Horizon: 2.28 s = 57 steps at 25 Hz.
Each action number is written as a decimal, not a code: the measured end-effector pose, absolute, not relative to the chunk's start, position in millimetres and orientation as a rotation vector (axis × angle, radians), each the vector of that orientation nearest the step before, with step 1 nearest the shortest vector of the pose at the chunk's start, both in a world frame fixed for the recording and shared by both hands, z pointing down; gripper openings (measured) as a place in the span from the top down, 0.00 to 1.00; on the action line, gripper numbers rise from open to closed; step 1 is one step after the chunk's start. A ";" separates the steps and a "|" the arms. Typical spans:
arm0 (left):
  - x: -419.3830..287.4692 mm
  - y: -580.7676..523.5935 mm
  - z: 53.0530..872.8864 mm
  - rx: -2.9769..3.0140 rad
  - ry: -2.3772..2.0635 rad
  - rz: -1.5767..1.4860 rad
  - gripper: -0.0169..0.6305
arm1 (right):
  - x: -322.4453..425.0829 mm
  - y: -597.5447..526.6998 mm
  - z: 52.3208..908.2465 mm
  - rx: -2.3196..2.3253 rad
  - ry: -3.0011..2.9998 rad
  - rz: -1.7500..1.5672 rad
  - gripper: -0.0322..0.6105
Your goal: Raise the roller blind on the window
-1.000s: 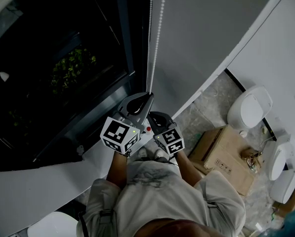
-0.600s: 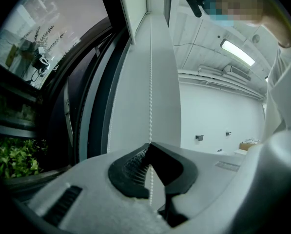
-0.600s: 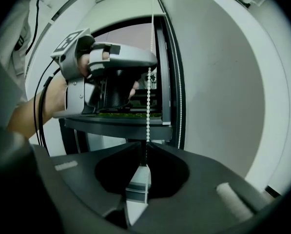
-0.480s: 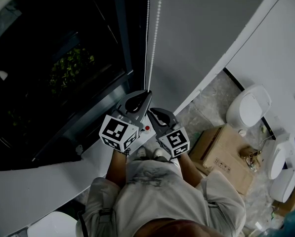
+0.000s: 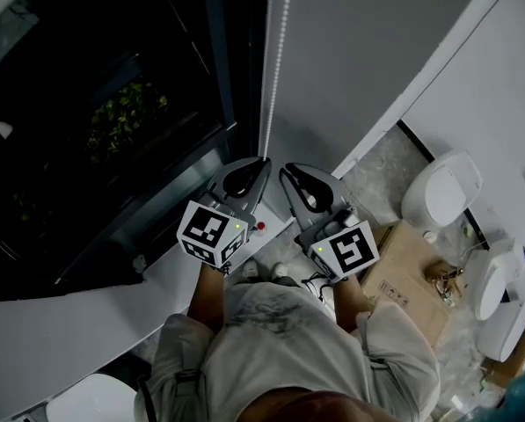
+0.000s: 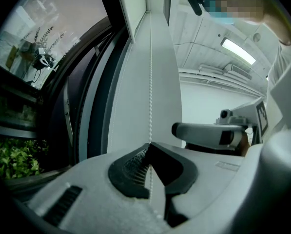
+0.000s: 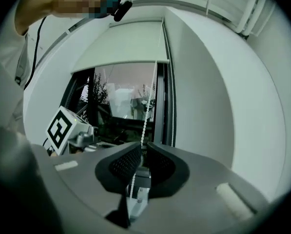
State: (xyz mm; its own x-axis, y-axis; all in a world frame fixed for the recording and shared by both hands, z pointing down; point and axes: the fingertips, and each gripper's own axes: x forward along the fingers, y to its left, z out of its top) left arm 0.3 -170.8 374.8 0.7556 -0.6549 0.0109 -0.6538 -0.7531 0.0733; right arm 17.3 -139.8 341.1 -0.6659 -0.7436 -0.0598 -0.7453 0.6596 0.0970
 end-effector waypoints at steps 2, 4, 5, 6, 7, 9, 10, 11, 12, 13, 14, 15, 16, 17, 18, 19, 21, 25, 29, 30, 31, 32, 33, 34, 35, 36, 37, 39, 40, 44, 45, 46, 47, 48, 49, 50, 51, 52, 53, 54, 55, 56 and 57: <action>1.4 -171.1 375.5 2.872 -1.074 -0.018 0.96 | 15.3 -143.2 323.5 -1.261 2.837 0.223 0.88; 2.7 -171.5 376.9 2.868 -1.072 -0.010 0.96 | 13.8 -148.6 310.0 -1.246 2.834 0.250 0.88; 3.6 -171.9 376.5 2.869 -1.071 -0.009 0.96 | 13.1 -151.9 303.5 -1.243 2.835 0.259 0.88; 4.6 -172.5 375.3 2.871 -1.070 -0.012 0.96 | 12.3 -155.3 296.9 -1.239 2.836 0.267 0.88; 5.7 -173.2 373.9 2.874 -1.069 -0.014 0.96 | 11.3 -158.3 290.0 -1.232 2.836 0.276 0.87; 7.7 -174.3 372.9 2.877 -1.067 -0.016 0.96 | 8.8 -162.6 275.7 -1.209 2.828 0.299 0.87; 8.5 -174.6 373.1 2.877 -1.065 -0.015 0.96 | 7.3 -164.1 268.7 -1.197 2.822 0.310 0.87; 9.0 -174.8 373.4 2.877 -1.064 -0.014 0.96 | 5.5 -165.7 262.2 -1.187 2.817 0.320 0.87; 9.2 -175.1 373.7 2.876 -1.063 -0.013 0.96 | 3.7 -167.6 256.4 -1.180 2.814 0.330 0.87; 9.1 -175.3 374.5 2.874 -1.063 -0.012 0.96 | 1.7 -169.8 251.3 -1.174 2.813 0.338 0.86; 8.9 -175.6 375.4 2.872 -1.063 -0.011 0.96 | -0.2 -172.2 247.2 -1.172 2.814 0.344 0.86; 8.9 -175.8 375.7 2.870 -1.063 -0.011 0.96 | -1.8 -174.8 244.1 -1.172 2.816 0.349 0.86; 9.4 -175.9 374.9 2.870 -1.063 -0.014 0.96 | -3.2 -177.6 241.9 -1.172 2.819 0.351 0.86; 10.3 -176.0 373.4 2.872 -1.062 -0.018 0.96 | -4.2 -180.2 240.3 -1.171 2.822 0.352 0.86; 11.2 -175.9 372.2 2.873 -1.060 -0.021 0.96 | -5.1 -182.4 239.0 -1.166 2.822 0.352 0.86; 11.9 -175.9 371.6 2.875 -1.059 -0.023 0.96 | -5.8 -183.8 238.1 -1.157 2.821 0.347 0.87; 12.9 -175.9 371.3 2.876 -1.057 -0.027 0.96 | -6.5 -184.9 236.7 -1.133 2.815 0.324 0.90; 14.6 -174.9 371.7 2.875 -1.051 -0.034 0.96 | -3.9 -183.6 236.4 -1.113 2.784 0.269 0.93; 12.5 -173.9 377.3 2.869 -1.046 -0.033 0.96 | -1.5 -180.0 238.3 -1.109 2.764 0.261 0.93; 12.2 -174.2 379.3 2.867 -1.046 -0.025 0.96 | -1.8 -180.1 240.4 -1.113 2.767 0.261 0.93; 12.0 -174.4 382.4 2.863 -1.047 -0.016 0.96 | -2.4 -180.4 243.5 -1.116 2.773 0.259 0.93; 11.8 -174.3 386.1 2.856 -1.046 -0.008 0.96 | -3.0 -180.6 247.0 -1.118 2.778 0.253 0.93; 11.6 -173.8 389.8 2.849 -1.045 -0.002 0.96 | -3.5 -180.5 250.6 -1.119 2.782 0.246 0.93; 11.4 -173.2 393.2 2.842 -1.044 0.002 0.96 | -3.8 -180.1 253.8 -1.120 2.783 0.239 0.93; 11.1 -172.7 396.3 2.837 -1.043 0.005 0.96 | -4.1 -179.6 256.8 -1.122 2.784 0.234 0.93; 10.9 -172.4 399.1 2.833 -1.042 0.007 0.96 | -4.3 -179.2 259.7 -1.124 2.785 0.228 0.93; 10.7 -172.5 401.8 2.829 -1.041 0.010 0.96 | -4.6 -178.8 262.5 -1.127 2.786 0.224 0.93; 10.2 -173.0 407.6 2.821 -1.042 0.024 0.96 | -5.2 -178.5 268.2 -1.136 2.791 0.219 0.93; 10.1 -173.2 411.0 2.816 -1.043 0.034 0.96 | -5.2 -178.4 271.4 -1.142 2.794 0.216 0.93; 9.7 -172.8 425.9 2.791 -1.039 0.064 0.96 | -5.6 -177.6 286.0 -1.154 2.811 0.189 0.93; 9.6 -172.8 430.2 2.785 -1.037 0.072 0.96 | -6.0 -177.5 290.3 -1.157 2.818 0.184 0.93; 9.5 -173.0 434.7 2.779 -1.035 0.080 0.96 | -6.6 -177.5 294.9 -1.161 2.825 0.179 0.93; 9.5 -173.1 439.4 2.773 -1.033 0.089 0.96 | -7.1 -177.6 299.6 -1.164 2.833 0.173 0.93; 9.5 -173.2 444.0 2.767 -1.031 0.097 0.96 | -7.4 -177.6 304.1 -1.166 2.840 0.166 0.93; 9.4 -173.2 448.2 2.761 -1.028 0.104 0.96 | -7.5 -177.5 308.3 -1.168 2.846 0.159 0.93; 9.4 -173.0 451.9 2.756 -1.027 0.110 0.96 | -7.2 -177.3 311.9 -1.170 2.849 0.150 0.93; 9.5 -172.8 454.9 2.751 -1.025 0.114 0.96 | -6.9 -177.0 314.6 -1.171 2.851 0.142 0.93; 9.5 -172.7 457.2 2.747 -1.023 0.117 0.96 | -6.6 -176.8 316.8 -1.172 2.851 0.136 0.93; 9.6 -172.6 459.2 2.744 -1.020 0.120 0.96 | -6.6 -176.6 318.6 -1.172 2.851 0.132 0.93; 9.6 -172.7 461.1 2.741 -1.019 0.123 0.96 | -6.7 -176.5 320.4 -1.173 2.852 0.129 0.93; 9.6 -172.9 462.9 2.738 -1.017 0.126 0.96 | -6.8 -176.6 322.2 -1.176 2.853 0.126 0.93; 9.6 -173.2 464.9 2.735 -1.017 0.131 0.96 | -6.8 -176.8 324.2 -1.179 2.856 0.123 0.93; 9.6 -173.3 467.0 2.732 -1.016 0.137 0.96 | -6.7 -177.0 326.3 -1.182 2.859 0.118 0.93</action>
